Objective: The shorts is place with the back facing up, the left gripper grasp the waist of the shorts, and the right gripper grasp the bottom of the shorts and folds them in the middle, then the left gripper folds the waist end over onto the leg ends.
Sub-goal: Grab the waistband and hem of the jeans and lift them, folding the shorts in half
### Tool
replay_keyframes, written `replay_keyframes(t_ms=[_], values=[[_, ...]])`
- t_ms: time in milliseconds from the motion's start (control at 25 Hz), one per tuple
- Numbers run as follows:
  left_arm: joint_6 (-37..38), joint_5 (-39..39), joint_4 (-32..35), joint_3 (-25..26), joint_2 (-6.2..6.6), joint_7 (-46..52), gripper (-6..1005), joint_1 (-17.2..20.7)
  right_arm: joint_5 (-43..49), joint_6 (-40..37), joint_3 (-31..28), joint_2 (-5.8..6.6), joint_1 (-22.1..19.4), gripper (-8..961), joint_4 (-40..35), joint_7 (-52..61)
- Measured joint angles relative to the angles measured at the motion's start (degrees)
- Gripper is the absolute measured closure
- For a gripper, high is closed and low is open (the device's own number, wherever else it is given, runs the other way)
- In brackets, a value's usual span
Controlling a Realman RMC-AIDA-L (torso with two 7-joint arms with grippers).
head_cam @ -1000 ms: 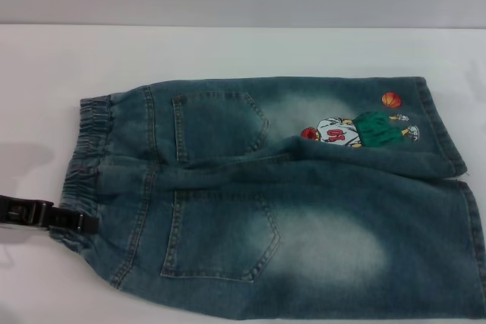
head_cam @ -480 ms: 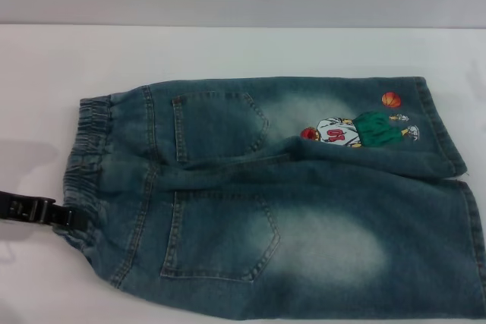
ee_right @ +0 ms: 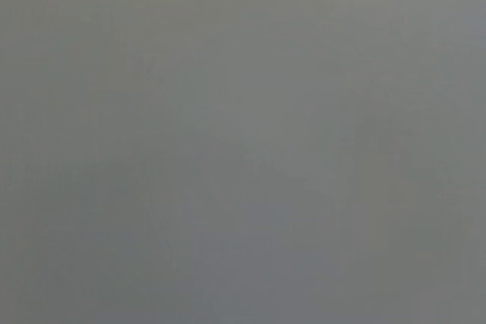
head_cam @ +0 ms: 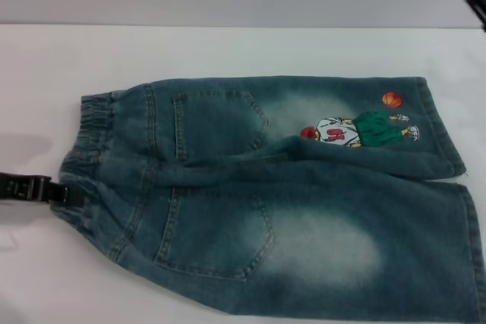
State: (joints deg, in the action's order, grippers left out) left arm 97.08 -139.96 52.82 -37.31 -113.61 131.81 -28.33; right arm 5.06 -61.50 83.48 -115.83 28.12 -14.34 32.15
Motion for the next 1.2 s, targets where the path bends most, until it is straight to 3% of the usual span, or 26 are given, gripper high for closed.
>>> replay_keyframes(t_ms=[160, 320, 480, 520, 560, 680, 800, 880, 1080, 1200], values=[[-0.55, 0.0, 0.0, 1.38, -0.07, -0.13, 950, -0.12, 18.49, -2.76, -0.66, 3.32, -1.01, 155, -7.41, 18.22], [-1.02, 0.0, 0.0, 1.38, -0.47, -0.81, 950, -0.19, 34.21, -11.94, -3.6, 6.13, -0.28, 155, -12.55, 31.12], [-1.1, 0.0, 0.0, 1.36, -0.65, -0.98, 949, -0.64, 55.6, -24.42, -13.33, 8.54, 2.2, 156, -18.09, 45.43], [-1.1, 0.0, 0.0, 1.35, -0.69, -1.01, 949, -0.79, 66.4, -31.23, -19.06, 9.75, 4.43, 156, -19.9, 51.71], [-1.1, 0.01, 0.0, 1.31, -0.7, -1.01, 949, -0.87, 66.4, -31.23, -19.06, 9.75, 4.43, 156, -19.9, 51.71], [-1.08, 0.03, 0.0, 1.12, -0.72, -1.03, 948, -0.94, 80.94, -46.58, -26.81, 12.03, 8.28, 157, -20.82, 55.95], [-1.06, 0.05, 0.0, 1.11, -0.71, -1.41, 948, -0.93, 90.47, -61.85, -31.58, 13.03, 9.7, 157, -23.42, 55.06], [-1.18, 0.06, -0.05, 1.23, -0.66, -1.73, 947, -0.8, 95.32, -65.99, -32.61, 13.16, 9.1, 157, -26.0, 54.61], [-1.46, 0.12, -0.15, 1.26, -0.67, -2.24, 946, -0.27, 111.74, -65.2, -35.13, 13.09, 7.94, 157, -26.79, 54.5], [-1.56, 0.14, -0.3, 1.28, -0.68, -2.26, 946, -0.25, 115.78, -64.65, -35.4, 12.86, 7.51, 158, -26.9, 54.52]])
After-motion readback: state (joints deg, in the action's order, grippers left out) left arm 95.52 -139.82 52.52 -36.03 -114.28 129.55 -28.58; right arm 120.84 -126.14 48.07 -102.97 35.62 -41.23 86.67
